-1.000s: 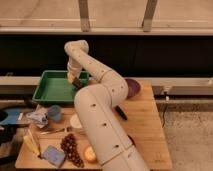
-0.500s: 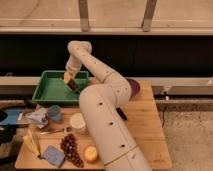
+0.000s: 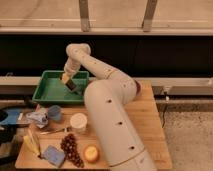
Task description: Wipe tray with eraser
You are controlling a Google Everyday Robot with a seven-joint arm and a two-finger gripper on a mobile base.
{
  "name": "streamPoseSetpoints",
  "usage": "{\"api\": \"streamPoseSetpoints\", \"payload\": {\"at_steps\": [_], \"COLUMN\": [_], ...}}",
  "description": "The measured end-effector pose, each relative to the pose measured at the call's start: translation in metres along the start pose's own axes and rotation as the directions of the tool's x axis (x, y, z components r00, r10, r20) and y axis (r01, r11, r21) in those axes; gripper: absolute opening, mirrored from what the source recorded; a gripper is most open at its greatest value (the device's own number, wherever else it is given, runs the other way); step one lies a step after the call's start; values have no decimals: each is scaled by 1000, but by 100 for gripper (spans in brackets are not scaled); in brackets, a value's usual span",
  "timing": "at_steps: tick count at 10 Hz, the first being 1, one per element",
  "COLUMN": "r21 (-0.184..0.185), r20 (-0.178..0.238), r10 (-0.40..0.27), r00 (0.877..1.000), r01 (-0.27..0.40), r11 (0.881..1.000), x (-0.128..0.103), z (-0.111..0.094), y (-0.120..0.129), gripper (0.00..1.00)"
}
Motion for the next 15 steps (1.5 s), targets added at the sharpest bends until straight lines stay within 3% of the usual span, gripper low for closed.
{"api": "streamPoseSetpoints", "payload": {"at_steps": [3, 6, 10, 12, 15], "r21": [20, 38, 40, 64, 109], "r20": [31, 24, 5, -22, -63], "r10": [-34, -38, -59, -65, -34], "r00": [999, 999, 998, 998, 997], "r01": [33, 37, 59, 67, 41], "r11": [999, 999, 997, 996, 993], "x": [-4, -3, -21, -22, 5], "z": [6, 13, 28, 13, -26], "y": [9, 5, -5, 8, 16], "gripper": [0, 0, 0, 0, 0]}}
